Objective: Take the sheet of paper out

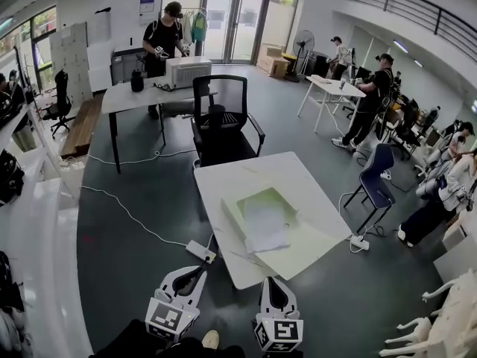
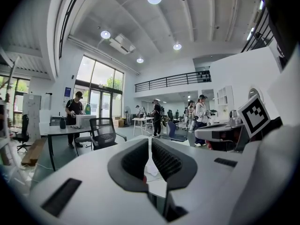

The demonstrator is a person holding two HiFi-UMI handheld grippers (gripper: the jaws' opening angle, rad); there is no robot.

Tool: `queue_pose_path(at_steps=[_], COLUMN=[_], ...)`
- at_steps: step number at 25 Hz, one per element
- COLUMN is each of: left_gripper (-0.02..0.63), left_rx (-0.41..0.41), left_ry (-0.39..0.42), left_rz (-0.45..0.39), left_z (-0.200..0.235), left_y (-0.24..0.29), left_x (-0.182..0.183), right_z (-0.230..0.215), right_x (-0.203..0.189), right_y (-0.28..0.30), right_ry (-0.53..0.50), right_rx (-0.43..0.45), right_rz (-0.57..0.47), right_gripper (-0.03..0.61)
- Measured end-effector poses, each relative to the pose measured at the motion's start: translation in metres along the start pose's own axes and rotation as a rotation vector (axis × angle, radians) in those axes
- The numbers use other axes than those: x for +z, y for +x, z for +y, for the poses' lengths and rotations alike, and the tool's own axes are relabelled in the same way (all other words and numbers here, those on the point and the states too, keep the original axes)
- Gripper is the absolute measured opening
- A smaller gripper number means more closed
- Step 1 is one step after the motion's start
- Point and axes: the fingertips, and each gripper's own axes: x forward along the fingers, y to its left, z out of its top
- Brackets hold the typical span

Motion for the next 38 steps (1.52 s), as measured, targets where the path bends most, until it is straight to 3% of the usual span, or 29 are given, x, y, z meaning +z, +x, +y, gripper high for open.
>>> queue_pose_path(at_steps=[10, 17, 25, 33, 38], left_gripper=[0.038, 0.038, 0.038, 0.038, 0.038], left_rx=[-0.028, -0.064, -0.206, -0.373, -0.473], left_ry=[0.042, 0.062, 0.100, 0.132, 0.124], left_rz=[-0.016, 0.020, 0.032, 0.040, 0.087], left_z=[-0.007, -0.013, -0.013, 0.027, 0.041], left_y=[0.044, 0.065, 0.150, 0.255, 0.306], left_x=[0.009, 0.015, 0.016, 0.049, 0.044], right_z=[-0.035, -0.053, -0.111, -0.148, -0.167], right_x=[0.001, -0.002, -0.004, 0.017, 0.013], right_y=[0.025, 0.024, 0.062, 0.141, 0.177], right_ry=[0.038, 0.066, 0.102, 0.148, 0.174], right_rx=[-0.023, -0.070, -0.216, -0.384, -0.466], right_rz=[-0.010, -0.014, -0.023, -0.007, 0.039], right_gripper=[0.017, 0.017, 0.017, 0.017, 0.017])
